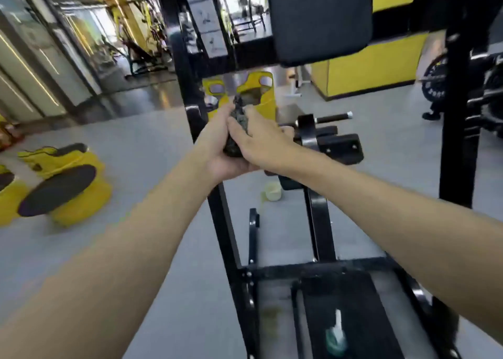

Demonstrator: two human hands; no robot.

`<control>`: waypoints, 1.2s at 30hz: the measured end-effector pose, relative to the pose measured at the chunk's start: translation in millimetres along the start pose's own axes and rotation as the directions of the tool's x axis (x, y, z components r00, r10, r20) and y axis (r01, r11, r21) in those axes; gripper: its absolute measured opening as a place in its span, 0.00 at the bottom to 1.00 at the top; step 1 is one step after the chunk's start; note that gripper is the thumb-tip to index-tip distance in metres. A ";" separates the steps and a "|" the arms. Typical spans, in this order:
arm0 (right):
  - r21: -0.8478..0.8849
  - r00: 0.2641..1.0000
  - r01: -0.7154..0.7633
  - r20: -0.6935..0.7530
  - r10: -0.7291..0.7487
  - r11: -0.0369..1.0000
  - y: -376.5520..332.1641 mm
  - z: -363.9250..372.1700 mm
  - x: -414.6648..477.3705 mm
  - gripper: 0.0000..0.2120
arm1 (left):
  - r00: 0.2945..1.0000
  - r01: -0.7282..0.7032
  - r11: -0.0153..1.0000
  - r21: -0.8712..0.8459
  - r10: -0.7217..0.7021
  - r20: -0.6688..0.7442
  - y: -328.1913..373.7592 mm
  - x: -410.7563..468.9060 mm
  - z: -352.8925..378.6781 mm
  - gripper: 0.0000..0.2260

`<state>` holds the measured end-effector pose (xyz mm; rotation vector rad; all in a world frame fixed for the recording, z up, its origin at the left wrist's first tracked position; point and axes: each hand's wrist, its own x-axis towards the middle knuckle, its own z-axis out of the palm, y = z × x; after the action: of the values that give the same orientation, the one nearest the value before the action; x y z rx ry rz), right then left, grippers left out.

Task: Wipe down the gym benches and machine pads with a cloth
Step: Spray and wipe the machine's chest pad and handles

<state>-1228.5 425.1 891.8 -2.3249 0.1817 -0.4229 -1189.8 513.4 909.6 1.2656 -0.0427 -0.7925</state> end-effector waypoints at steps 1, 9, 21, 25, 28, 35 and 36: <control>-0.118 0.997 -0.051 0.051 0.057 0.992 34.0 15.2 -0.3 0.21 | 0.999 0.040 0.999 -0.031 -0.041 -0.023 -25.9 25.6 -6.3 0.20; -0.018 0.696 -0.671 0.328 0.639 0.741 293.7 149.1 -84.5 0.24 | 0.902 0.332 0.941 0.070 -0.295 -0.316 -270.8 178.4 -82.9 0.07; -0.184 0.107 -0.972 0.212 0.971 0.147 473.0 323.6 -242.1 0.19 | 0.824 0.534 0.796 0.287 -0.414 -0.386 -451.5 218.3 -121.3 0.03; -0.165 0.097 -0.978 0.183 0.978 0.128 481.6 329.7 -247.3 0.12 | 0.846 0.513 0.792 0.332 -0.400 -0.353 -456.1 219.8 -117.3 0.02; -0.192 0.134 -0.966 0.190 0.973 0.171 481.9 316.4 -249.0 0.13 | 0.884 0.460 0.786 0.413 -0.363 -0.294 -447.4 215.6 -105.3 0.04; -0.057 0.409 -0.907 0.115 0.905 0.417 413.2 216.7 -202.8 0.09 | 0.971 0.223 0.653 0.724 -0.212 -0.108 -395.0 184.5 -67.5 0.05; -0.052 0.460 -0.883 0.095 0.883 0.466 395.4 195.4 -191.7 0.09 | 0.979 0.166 0.609 0.776 -0.198 -0.054 -383.3 177.8 -60.8 0.05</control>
<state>-1340.6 323.3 435.3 -1.8813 1.2813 0.2573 -1225.5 436.2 491.3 2.1194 -0.3276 -1.0241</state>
